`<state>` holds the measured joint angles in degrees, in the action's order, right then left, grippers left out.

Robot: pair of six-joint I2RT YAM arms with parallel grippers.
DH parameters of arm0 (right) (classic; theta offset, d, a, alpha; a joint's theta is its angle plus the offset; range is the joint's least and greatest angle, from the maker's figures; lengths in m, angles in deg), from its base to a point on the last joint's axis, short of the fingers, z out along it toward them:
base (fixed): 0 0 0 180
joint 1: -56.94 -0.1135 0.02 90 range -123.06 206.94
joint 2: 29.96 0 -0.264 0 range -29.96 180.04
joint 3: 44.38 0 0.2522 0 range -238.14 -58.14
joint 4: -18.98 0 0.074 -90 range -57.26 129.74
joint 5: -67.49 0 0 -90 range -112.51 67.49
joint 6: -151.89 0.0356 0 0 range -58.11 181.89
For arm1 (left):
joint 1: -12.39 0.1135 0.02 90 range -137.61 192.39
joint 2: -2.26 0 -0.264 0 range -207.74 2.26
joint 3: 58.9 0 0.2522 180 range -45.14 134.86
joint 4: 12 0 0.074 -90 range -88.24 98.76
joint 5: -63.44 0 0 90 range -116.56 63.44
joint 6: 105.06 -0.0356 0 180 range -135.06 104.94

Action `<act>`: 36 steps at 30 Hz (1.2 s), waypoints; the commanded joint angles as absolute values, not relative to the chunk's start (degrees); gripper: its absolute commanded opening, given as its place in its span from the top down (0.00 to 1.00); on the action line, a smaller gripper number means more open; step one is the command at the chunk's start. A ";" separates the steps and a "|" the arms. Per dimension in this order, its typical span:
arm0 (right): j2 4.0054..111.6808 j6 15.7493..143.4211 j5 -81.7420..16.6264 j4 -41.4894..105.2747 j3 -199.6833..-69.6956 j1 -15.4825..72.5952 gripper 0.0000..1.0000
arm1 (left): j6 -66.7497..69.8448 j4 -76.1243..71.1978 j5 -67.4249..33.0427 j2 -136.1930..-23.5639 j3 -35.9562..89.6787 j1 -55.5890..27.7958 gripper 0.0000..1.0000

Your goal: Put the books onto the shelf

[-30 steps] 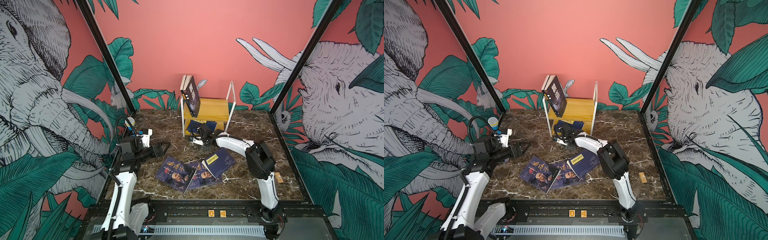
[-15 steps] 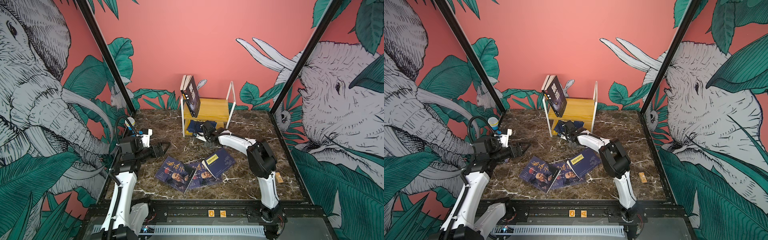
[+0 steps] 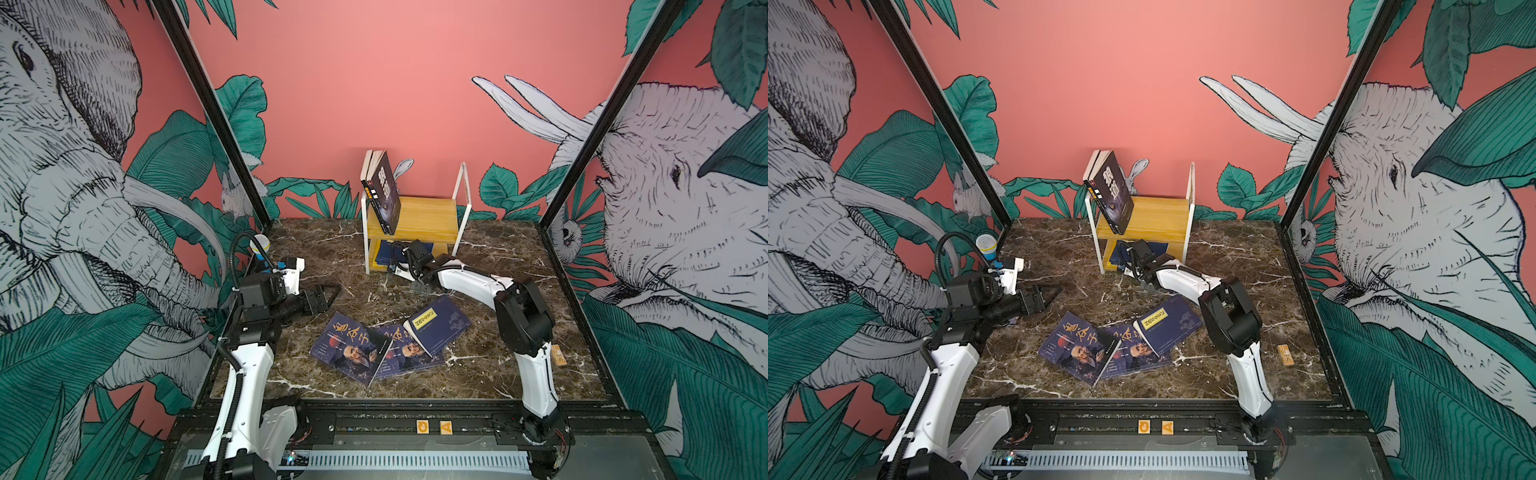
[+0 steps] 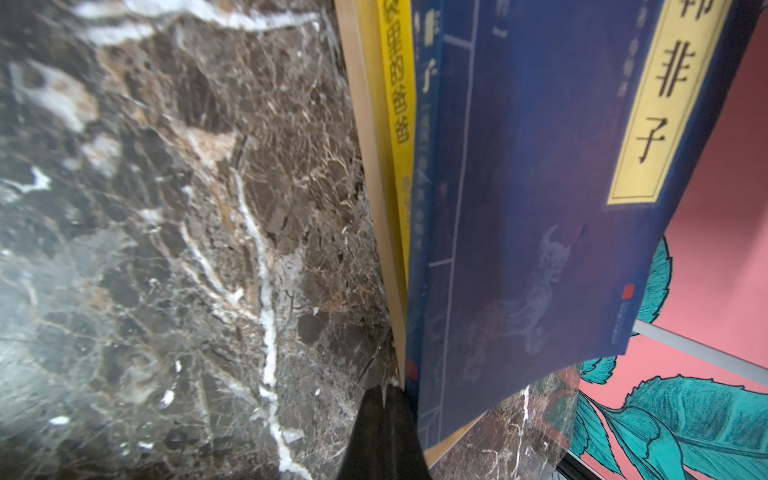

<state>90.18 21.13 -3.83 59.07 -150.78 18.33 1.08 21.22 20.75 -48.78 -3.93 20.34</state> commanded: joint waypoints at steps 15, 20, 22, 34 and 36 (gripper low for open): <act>85.31 18.76 -1.41 56.06 -149.48 19.83 1.00 | 0.67 22.38 20.55 -48.40 -2.85 20.61 0.01; 85.19 18.99 -1.09 56.08 -149.18 20.16 1.00 | 0.76 22.69 20.55 -48.32 -2.73 20.65 0.01; 84.14 19.81 -3.60 56.74 -148.83 20.19 1.00 | 0.59 22.59 20.55 -48.13 -2.90 20.59 0.01; 87.36 20.76 -8.55 61.21 -149.60 20.19 1.00 | 0.94 22.54 20.64 -48.18 -2.90 20.63 0.01; 87.90 20.41 -8.59 60.67 -149.92 20.50 1.00 | 0.90 22.68 20.64 -48.26 -2.74 20.69 0.01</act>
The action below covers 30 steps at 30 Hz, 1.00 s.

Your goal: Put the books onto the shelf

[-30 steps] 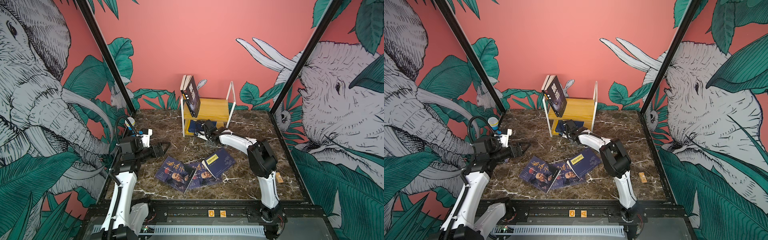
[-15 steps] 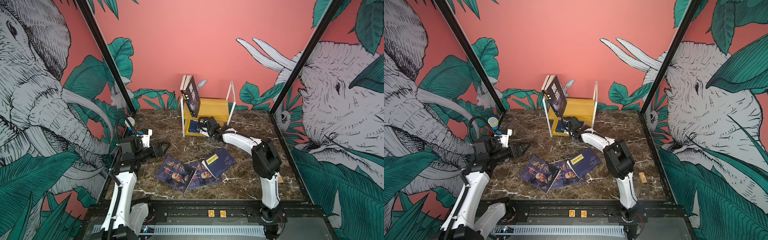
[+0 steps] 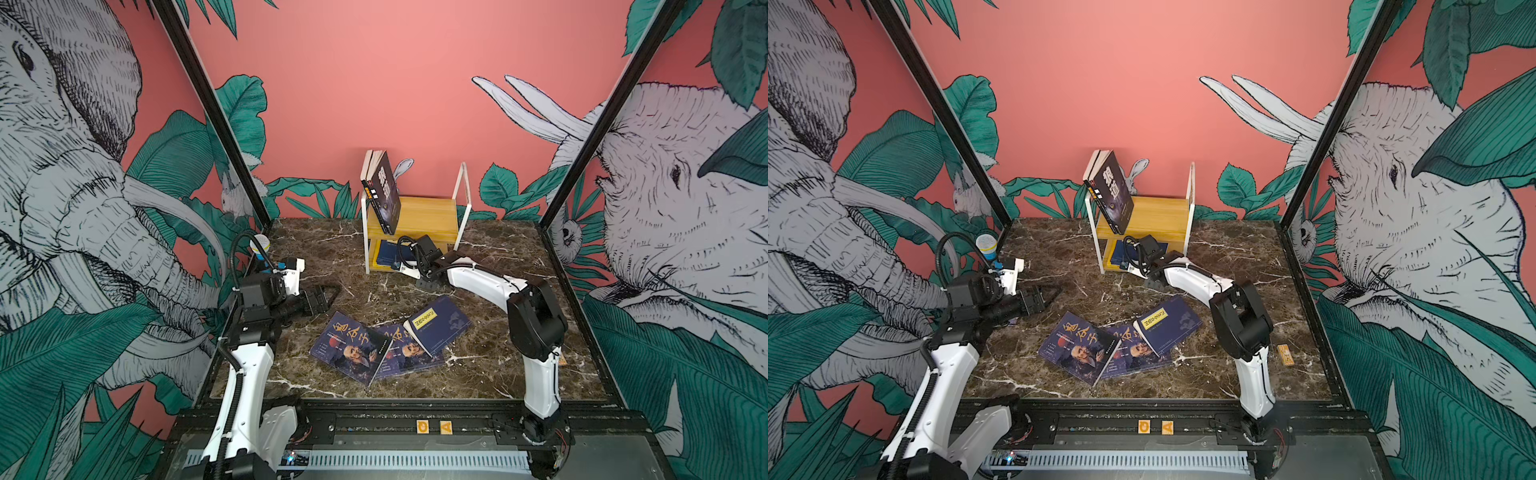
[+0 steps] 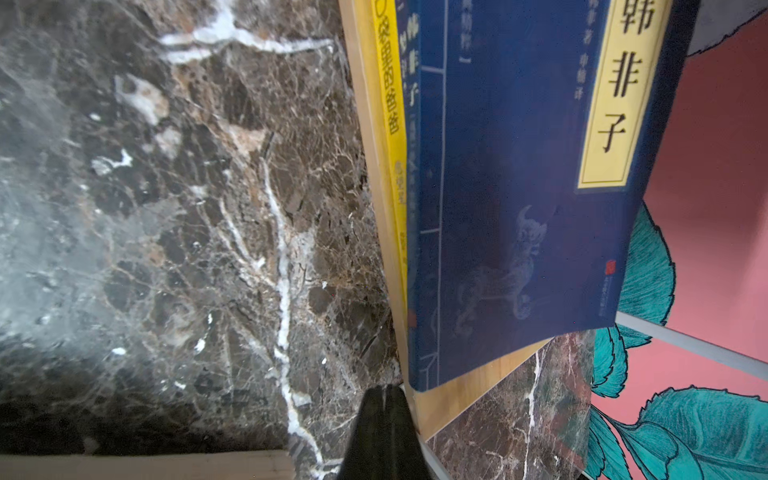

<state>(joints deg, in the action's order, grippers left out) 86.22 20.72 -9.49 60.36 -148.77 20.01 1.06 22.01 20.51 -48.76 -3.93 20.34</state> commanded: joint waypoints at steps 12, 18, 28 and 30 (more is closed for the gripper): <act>87.76 21.28 -7.46 57.57 -150.31 22.75 1.00 | 1.02 22.46 20.77 -47.92 -3.07 20.96 0.01; 87.63 20.71 -6.63 56.83 -150.14 22.84 1.00 | 1.53 21.57 21.05 -47.66 -3.79 21.00 0.01; 77.22 27.14 -15.16 60.15 -144.87 21.49 1.00 | 0.90 22.87 21.01 -47.80 -2.89 20.96 0.01; 72.96 29.36 -16.69 59.98 -141.86 21.17 1.00 | 0.61 22.27 20.79 -47.67 -3.29 20.99 0.01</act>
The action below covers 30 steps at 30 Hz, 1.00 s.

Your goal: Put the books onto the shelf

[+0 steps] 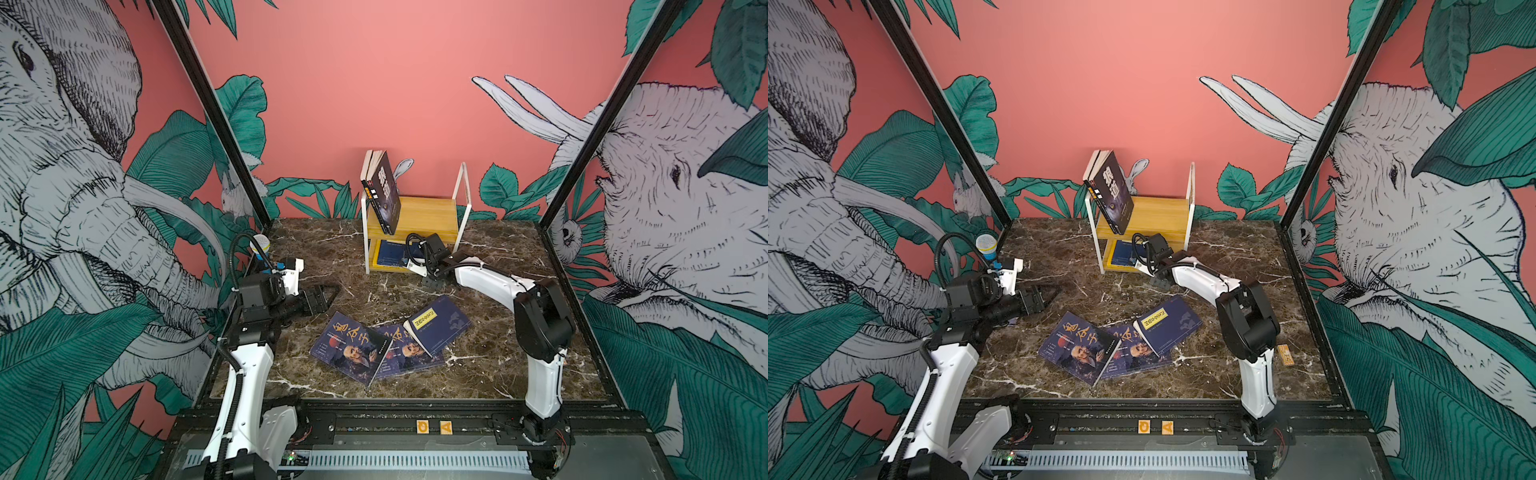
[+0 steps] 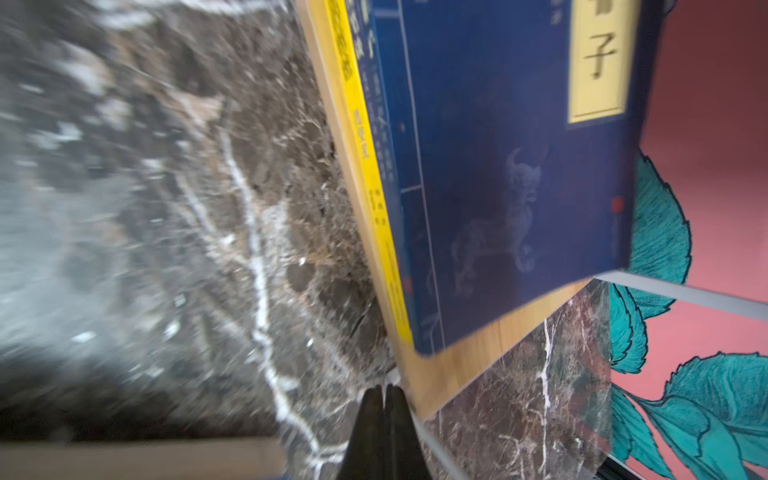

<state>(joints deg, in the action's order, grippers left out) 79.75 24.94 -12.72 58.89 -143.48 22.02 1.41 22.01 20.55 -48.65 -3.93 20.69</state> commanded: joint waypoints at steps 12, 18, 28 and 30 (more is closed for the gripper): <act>45.96 54.64 -17.66 56.40 -121.46 21.50 0.76 | 3.59 21.17 23.78 -49.78 -2.38 19.65 0.04; 38.35 67.95 -19.27 49.98 -109.85 21.87 0.37 | 4.28 20.66 23.08 -52.31 -2.26 15.15 0.07; 32.83 85.18 -21.16 46.91 -98.31 22.45 0.16 | -5.31 28.59 16.59 -58.62 0.90 7.64 0.11; 31.55 87.81 -22.44 46.00 -96.68 21.28 0.12 | -10.32 32.83 11.61 -61.01 3.90 7.34 0.11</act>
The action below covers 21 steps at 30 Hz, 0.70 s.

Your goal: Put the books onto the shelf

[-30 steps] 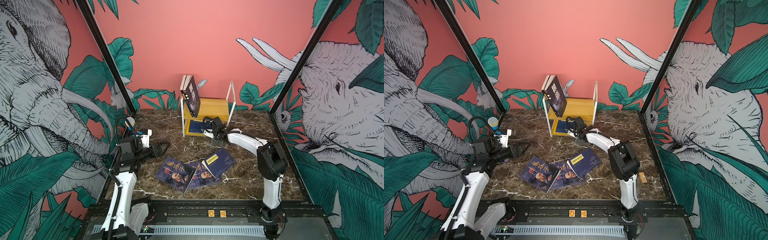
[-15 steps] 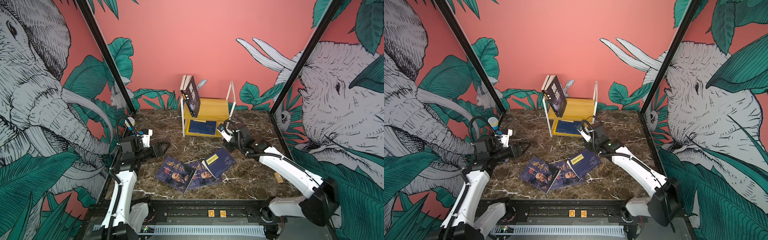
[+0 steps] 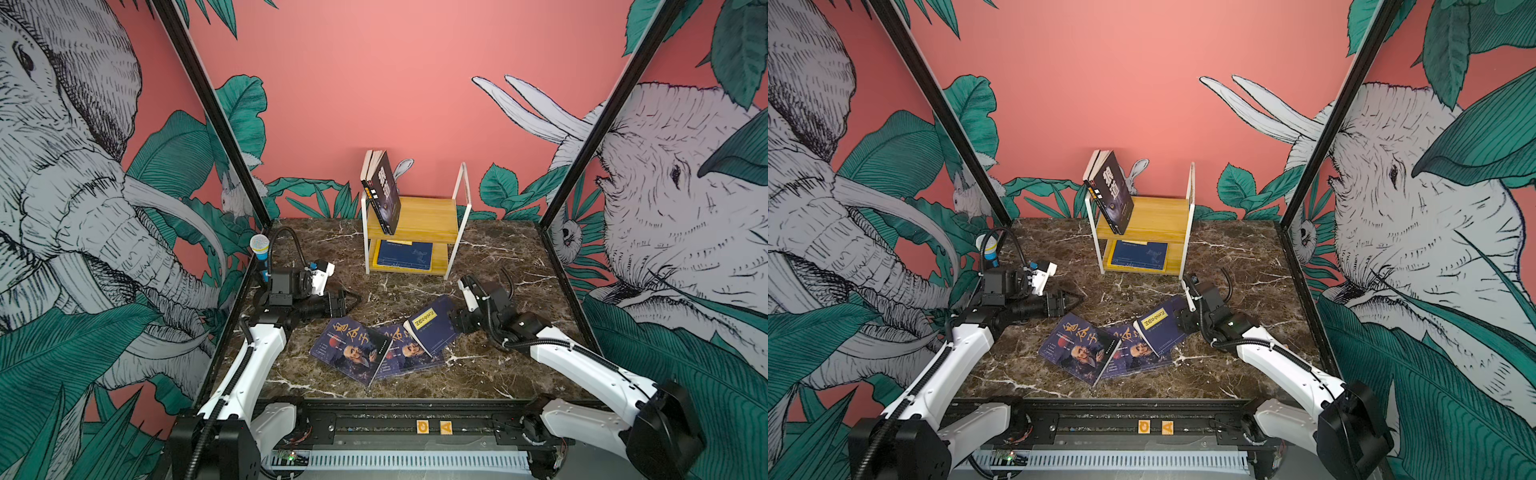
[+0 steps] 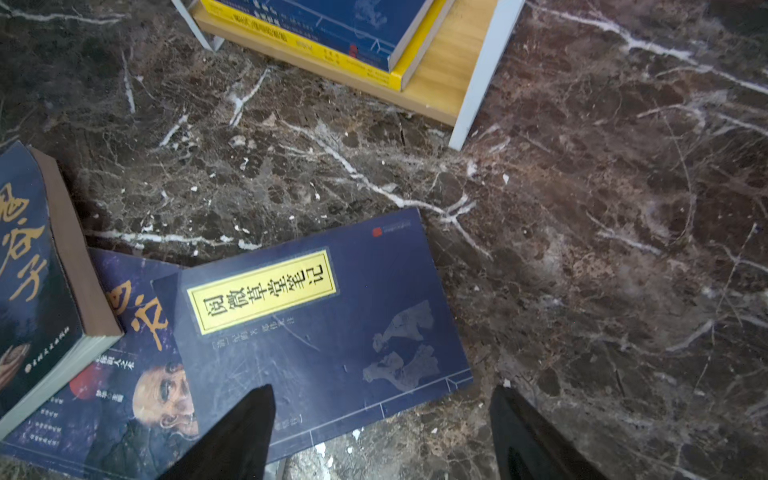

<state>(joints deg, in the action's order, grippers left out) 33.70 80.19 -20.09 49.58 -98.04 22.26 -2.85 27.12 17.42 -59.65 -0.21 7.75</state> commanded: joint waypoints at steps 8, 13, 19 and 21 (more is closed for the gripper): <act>31.01 86.95 -15.57 41.08 -95.70 6.71 0.14 | -21.09 43.83 -4.99 -71.71 11.63 7.47 0.11; 35.76 81.15 -10.05 34.05 -95.61 -4.09 0.14 | -24.25 47.15 -7.07 -78.49 14.68 7.47 0.28; 46.02 71.60 -8.79 28.38 -98.51 -14.71 0.15 | -27.66 49.00 -10.71 -83.48 15.42 7.49 0.52; 49.05 70.56 -9.69 28.01 -100.06 -16.22 0.18 | -29.14 49.40 -12.19 -84.40 15.41 7.45 0.54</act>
